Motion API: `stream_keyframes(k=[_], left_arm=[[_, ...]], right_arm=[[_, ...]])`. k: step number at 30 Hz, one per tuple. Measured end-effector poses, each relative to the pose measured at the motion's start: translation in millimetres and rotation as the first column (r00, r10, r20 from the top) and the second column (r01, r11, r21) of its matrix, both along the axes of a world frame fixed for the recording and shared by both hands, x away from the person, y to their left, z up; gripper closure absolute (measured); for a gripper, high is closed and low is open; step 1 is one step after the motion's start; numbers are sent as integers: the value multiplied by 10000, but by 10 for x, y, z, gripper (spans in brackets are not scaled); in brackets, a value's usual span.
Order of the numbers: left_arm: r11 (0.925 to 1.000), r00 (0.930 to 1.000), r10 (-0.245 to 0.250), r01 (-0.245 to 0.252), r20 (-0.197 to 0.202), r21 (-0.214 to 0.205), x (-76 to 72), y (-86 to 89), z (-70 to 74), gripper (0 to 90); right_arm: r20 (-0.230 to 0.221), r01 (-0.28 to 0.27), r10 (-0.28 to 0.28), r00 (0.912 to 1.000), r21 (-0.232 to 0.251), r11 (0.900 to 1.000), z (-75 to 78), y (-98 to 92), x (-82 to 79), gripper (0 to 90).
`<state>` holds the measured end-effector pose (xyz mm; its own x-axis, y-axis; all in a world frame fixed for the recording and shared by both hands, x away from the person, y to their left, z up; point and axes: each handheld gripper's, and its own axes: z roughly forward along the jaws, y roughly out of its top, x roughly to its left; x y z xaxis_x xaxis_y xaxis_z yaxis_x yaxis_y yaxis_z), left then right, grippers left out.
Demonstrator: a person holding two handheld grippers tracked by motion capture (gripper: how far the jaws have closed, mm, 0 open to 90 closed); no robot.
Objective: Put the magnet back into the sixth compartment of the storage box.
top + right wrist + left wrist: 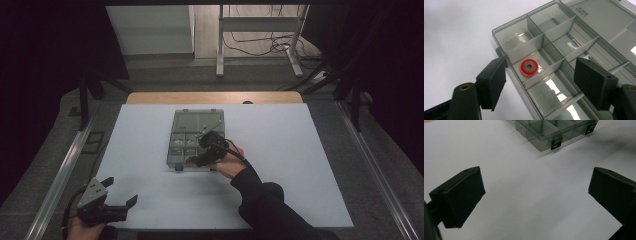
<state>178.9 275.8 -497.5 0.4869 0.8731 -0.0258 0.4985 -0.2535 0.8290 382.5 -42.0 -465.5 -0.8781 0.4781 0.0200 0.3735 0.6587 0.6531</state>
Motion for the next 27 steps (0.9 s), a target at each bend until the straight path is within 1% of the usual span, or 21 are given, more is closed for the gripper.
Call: stream_keyframes(k=[3,8,12,13,19,24,27], left_arm=[[10000,10000,0,0,0,-1,0,0,0,9],[10000,10000,-6,6,3,6,0,-1,0,9],[10000,10000,-1,1,4,-19,0,2,0,9],[10000,10000,-1,1,4,-17,0,1,0,10],[10000,10000,0,0,2,-12,0,1,0,10],[10000,10000,4,-4,-2,-11,1,0,0,10],[10000,10000,7,-7,-4,-15,1,0,0,10]], right_arm=[[76,41,-41,10000,83,10000,2,-34,-4,218],[39,232,-232,9997,210,9995,3,-94,-13,189],[60,275,-276,9996,217,9994,6,-133,-27,162],[124,228,-230,9997,200,9995,4,-145,-29,148],[145,275,-277,9995,136,9995,11,-200,-59,109],[253,235,-233,9994,-76,9997,-5,-242,-89,67],[268,286,-284,9992,-48,9996,-9,-279,-106,55]])
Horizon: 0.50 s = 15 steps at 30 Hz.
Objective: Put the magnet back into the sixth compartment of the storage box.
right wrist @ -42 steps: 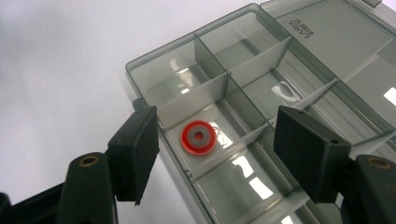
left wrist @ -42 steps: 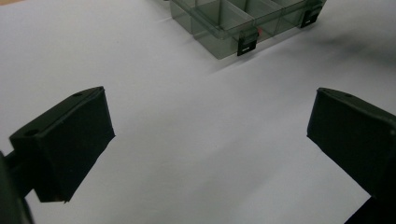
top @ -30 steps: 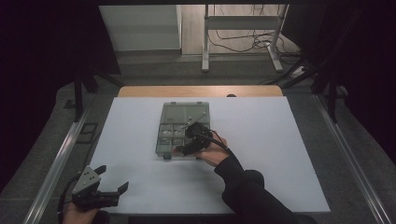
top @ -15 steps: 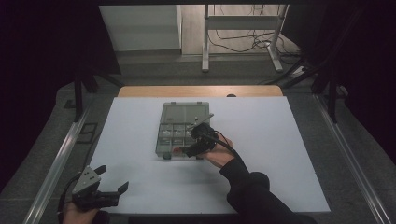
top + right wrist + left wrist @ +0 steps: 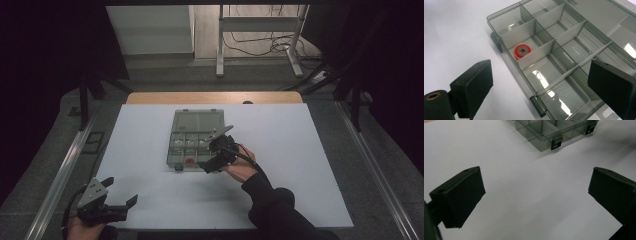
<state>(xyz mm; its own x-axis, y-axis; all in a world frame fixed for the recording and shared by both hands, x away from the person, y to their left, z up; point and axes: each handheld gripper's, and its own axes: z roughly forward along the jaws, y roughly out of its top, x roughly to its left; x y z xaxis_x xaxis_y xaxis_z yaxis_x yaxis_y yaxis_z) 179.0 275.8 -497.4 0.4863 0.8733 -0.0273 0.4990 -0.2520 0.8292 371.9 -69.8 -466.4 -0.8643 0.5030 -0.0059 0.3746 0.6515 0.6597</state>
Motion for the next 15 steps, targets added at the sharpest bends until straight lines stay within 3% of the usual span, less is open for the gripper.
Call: stream_keyframes(k=[15], left_arm=[[10000,10000,-15,15,8,8,0,0,0,10]], right_arm=[[283,265,-265,9992,11,9996,-6,-151,-58,8]])
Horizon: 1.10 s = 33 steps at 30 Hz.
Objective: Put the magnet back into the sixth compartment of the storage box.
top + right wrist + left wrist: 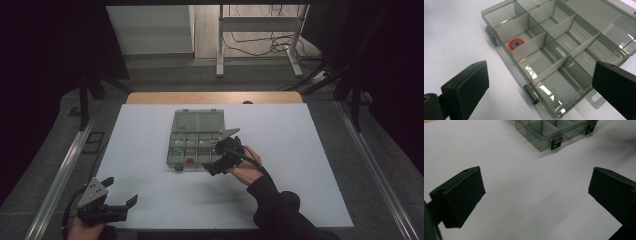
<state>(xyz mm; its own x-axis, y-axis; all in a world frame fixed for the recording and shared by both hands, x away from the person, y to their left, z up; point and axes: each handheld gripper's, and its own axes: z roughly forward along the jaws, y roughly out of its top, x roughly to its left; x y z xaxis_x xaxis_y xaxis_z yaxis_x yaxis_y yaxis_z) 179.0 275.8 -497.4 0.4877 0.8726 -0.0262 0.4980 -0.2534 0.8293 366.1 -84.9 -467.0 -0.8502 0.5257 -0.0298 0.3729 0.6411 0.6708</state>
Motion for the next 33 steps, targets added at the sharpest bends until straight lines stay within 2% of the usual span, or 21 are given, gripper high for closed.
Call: stream_keyframes(k=[20,33], left_arm=[[10000,10000,-4,4,0,1,0,-1,0,9],[10000,10000,-8,8,-4,2,1,-1,0,9]], right_arm=[[276,10,-13,9996,114,9999,44,-183,-96,10],[297,98,-102,9995,138,9999,39,-306,-130,14]])
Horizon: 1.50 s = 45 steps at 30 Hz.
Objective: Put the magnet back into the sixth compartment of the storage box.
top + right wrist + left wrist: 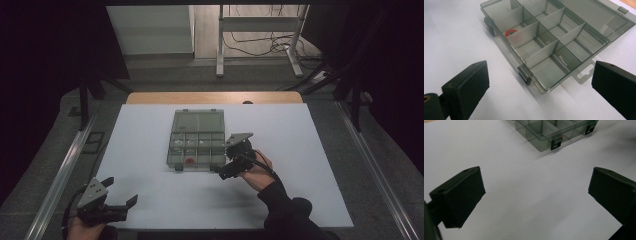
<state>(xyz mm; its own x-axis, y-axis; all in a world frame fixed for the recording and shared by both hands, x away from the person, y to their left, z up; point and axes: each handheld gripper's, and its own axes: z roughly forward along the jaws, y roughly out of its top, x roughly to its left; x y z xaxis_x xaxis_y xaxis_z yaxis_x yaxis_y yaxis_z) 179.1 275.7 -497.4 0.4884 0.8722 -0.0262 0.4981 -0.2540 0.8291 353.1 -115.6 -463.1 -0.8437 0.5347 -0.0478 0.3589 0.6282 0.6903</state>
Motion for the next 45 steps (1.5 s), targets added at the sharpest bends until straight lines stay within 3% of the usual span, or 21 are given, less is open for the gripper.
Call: stream_keyframes(k=[7,45], left_arm=[[10000,10000,2,-2,2,0,0,0,0,9],[10000,10000,-8,8,12,14,2,-4,0,10]], right_arm=[[88,-93,93,9999,19,10000,-3,-56,-22,14],[289,603,-613,9977,344,9976,69,-464,-186,8]])
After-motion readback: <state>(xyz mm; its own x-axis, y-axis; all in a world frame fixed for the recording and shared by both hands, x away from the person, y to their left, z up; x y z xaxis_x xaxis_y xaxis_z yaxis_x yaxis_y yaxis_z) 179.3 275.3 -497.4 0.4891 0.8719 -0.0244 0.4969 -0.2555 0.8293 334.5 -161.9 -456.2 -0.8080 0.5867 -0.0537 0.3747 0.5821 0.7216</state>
